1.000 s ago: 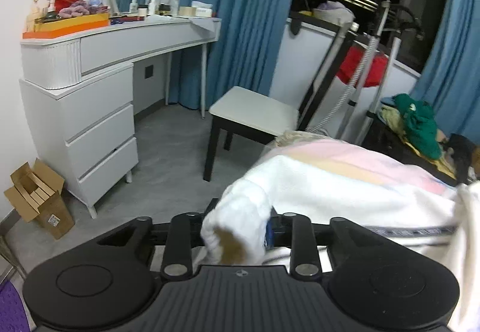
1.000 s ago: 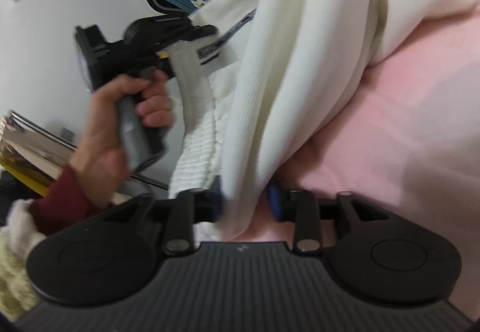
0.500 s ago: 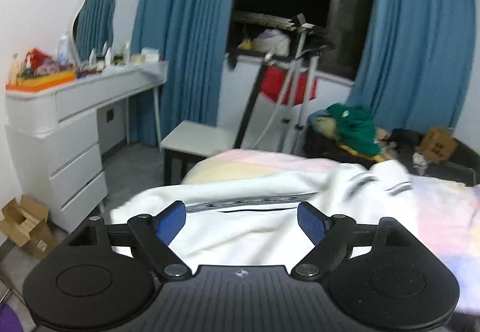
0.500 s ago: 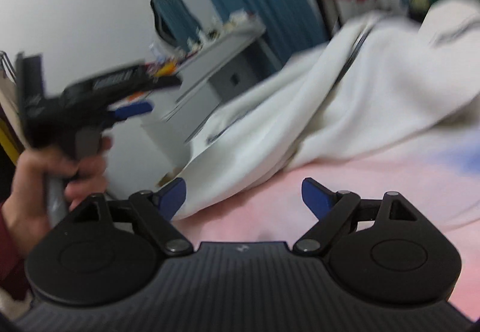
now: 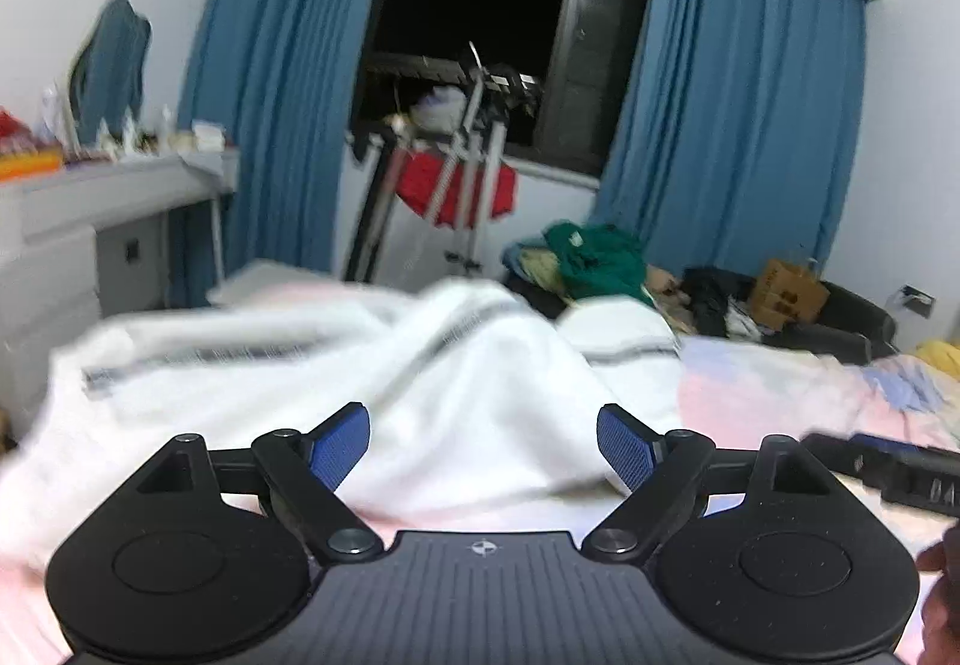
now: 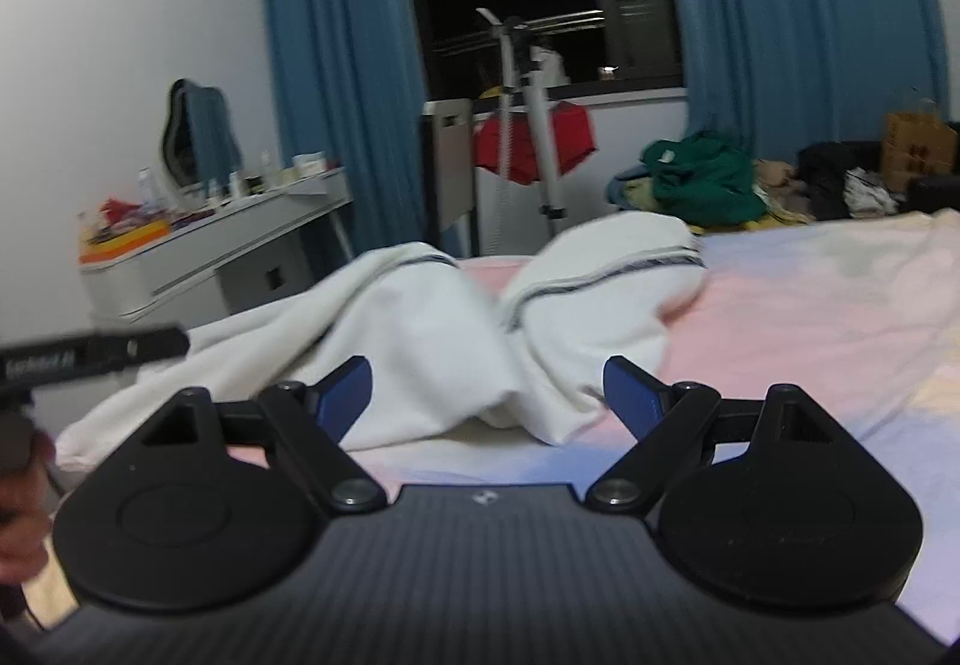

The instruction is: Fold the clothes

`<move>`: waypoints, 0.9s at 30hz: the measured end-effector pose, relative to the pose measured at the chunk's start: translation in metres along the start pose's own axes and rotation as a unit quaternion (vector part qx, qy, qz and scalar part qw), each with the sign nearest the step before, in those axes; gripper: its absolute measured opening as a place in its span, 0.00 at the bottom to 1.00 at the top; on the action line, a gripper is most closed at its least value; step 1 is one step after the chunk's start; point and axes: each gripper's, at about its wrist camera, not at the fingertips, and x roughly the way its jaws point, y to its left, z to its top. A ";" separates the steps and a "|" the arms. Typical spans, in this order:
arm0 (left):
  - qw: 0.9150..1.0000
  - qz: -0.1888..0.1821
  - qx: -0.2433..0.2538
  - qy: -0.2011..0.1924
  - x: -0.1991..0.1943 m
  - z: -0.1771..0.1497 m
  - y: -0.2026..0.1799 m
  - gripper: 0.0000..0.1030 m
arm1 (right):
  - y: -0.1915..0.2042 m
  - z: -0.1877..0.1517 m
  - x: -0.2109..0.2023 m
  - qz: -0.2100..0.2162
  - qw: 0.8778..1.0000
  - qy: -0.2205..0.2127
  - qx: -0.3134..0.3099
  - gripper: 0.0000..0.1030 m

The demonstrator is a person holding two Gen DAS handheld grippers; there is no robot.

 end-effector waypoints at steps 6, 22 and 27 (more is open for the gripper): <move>0.999 0.018 0.044 0.015 0.015 -0.026 -0.011 0.86 | -0.019 0.001 0.006 -0.013 1.000 0.004 0.009 0.84; 0.989 0.048 0.132 0.039 0.200 0.064 -0.017 0.81 | -0.057 -0.019 0.034 -0.061 0.990 0.066 0.112 0.83; 0.983 0.065 0.139 0.098 0.311 0.116 -0.028 0.78 | -0.072 -0.033 0.058 -0.069 0.984 0.096 0.132 0.83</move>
